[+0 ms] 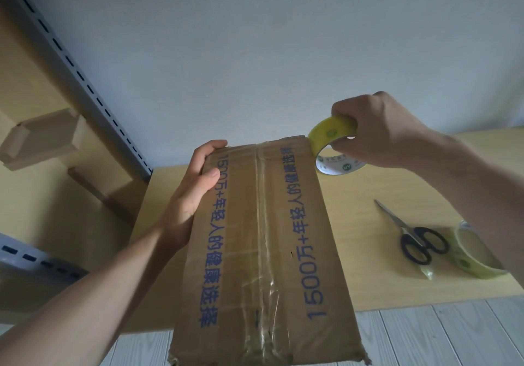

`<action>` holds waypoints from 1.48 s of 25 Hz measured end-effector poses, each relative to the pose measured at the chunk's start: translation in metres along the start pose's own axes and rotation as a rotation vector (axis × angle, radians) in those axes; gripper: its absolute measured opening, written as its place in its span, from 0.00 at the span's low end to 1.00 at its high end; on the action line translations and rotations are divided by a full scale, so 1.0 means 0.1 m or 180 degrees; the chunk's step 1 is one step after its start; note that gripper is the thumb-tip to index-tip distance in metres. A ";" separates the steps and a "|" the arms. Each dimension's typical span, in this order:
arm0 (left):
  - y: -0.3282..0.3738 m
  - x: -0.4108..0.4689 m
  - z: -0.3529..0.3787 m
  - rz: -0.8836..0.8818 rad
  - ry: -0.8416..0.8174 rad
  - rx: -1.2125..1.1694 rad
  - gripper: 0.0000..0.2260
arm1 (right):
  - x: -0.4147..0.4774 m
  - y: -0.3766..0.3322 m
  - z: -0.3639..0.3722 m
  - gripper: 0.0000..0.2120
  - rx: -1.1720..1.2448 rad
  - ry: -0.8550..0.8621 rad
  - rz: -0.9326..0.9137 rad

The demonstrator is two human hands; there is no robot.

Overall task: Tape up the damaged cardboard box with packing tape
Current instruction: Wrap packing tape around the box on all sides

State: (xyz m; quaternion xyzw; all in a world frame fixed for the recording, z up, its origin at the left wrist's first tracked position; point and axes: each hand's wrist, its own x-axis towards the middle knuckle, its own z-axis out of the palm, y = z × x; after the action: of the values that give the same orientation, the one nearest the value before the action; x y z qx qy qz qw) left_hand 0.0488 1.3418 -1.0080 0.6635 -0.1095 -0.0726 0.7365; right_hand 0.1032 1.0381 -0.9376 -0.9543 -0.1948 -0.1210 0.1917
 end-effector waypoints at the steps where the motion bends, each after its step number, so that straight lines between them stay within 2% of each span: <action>1: 0.00 0.00 0.00 -0.0010 -0.0008 -0.0011 0.21 | -0.01 0.03 0.03 0.13 0.0029 0.0023 0.0003; 3: -0.01 0.00 -0.02 -0.0043 -0.0034 0.0025 0.21 | -0.05 0.07 0.12 0.12 0.0075 0.0083 0.0002; 5: 0.03 -0.01 -0.08 -0.0048 -0.0107 0.0429 0.22 | -0.09 0.08 0.21 0.11 0.0240 0.0185 0.0039; 8: 0.29 -0.01 -0.20 0.0148 -0.0360 0.2257 0.24 | -0.11 0.10 0.29 0.09 0.0505 0.0285 0.0065; 10: 0.58 0.04 -0.13 0.0113 -0.0376 0.3730 0.32 | -0.09 0.08 0.31 0.07 0.0575 0.0324 0.0044; 11: 0.72 0.08 0.01 -0.0047 -0.0371 0.4191 0.37 | -0.08 0.06 0.31 0.07 0.0608 0.0348 0.0010; 14: 0.89 0.31 0.70 -0.0388 -0.0472 0.4869 0.50 | -0.01 -0.04 0.36 0.07 0.0683 0.0400 -0.0067; 15: 0.84 0.38 0.92 -0.0469 -0.0564 0.5111 0.52 | 0.02 -0.06 0.37 0.07 0.0694 0.0409 -0.0026; 16: 0.77 0.44 1.11 -0.0545 -0.0643 0.5248 0.49 | 0.03 -0.07 0.38 0.07 0.0707 0.0417 0.0035; 18: 0.68 0.50 1.30 -0.0594 -0.0556 0.5068 0.30 | 0.02 -0.04 0.40 0.08 0.0759 0.0409 0.0187; 19: 0.66 0.49 1.29 -0.0514 -0.0408 0.4842 0.23 | 0.00 -0.03 0.41 0.08 0.0812 0.0418 0.0289; 20: 0.66 0.48 1.21 -0.0410 -0.0229 0.4600 0.21 | -0.02 -0.03 0.42 0.08 0.0929 0.0454 0.0405; 24: 0.70 0.31 0.63 0.0064 0.0432 0.3330 0.26 | 0.09 -0.28 0.41 0.08 0.2210 0.0733 0.0643; 27: 0.67 0.11 0.13 0.0618 0.0642 0.2146 0.24 | 0.24 -0.71 0.49 0.08 0.2619 0.0678 0.0502; 29: 0.59 0.01 -0.16 0.0658 0.0830 0.1565 0.22 | 0.33 -1.01 0.59 0.08 0.2613 0.0635 0.0291; 32: 0.30 -0.12 -0.18 0.0374 0.1007 0.0857 0.17 | 0.39 -1.31 0.77 0.10 0.2455 0.0480 0.0207; 35: -0.03 -0.24 0.06 0.0186 0.0535 0.0777 0.16 | 0.27 -1.36 0.96 0.11 0.2061 0.0232 0.0066; 37: -0.10 -0.19 0.10 -0.0127 0.0381 0.0746 0.20 | 0.21 -1.28 0.98 0.10 0.1913 0.0201 0.0025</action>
State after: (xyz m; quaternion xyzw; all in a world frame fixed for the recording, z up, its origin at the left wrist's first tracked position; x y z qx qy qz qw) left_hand 0.0286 1.3357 -1.0177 0.7502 -0.0599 -0.0343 0.6576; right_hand 0.0837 1.1940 -0.9781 -0.8513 -0.2121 -0.0868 0.4719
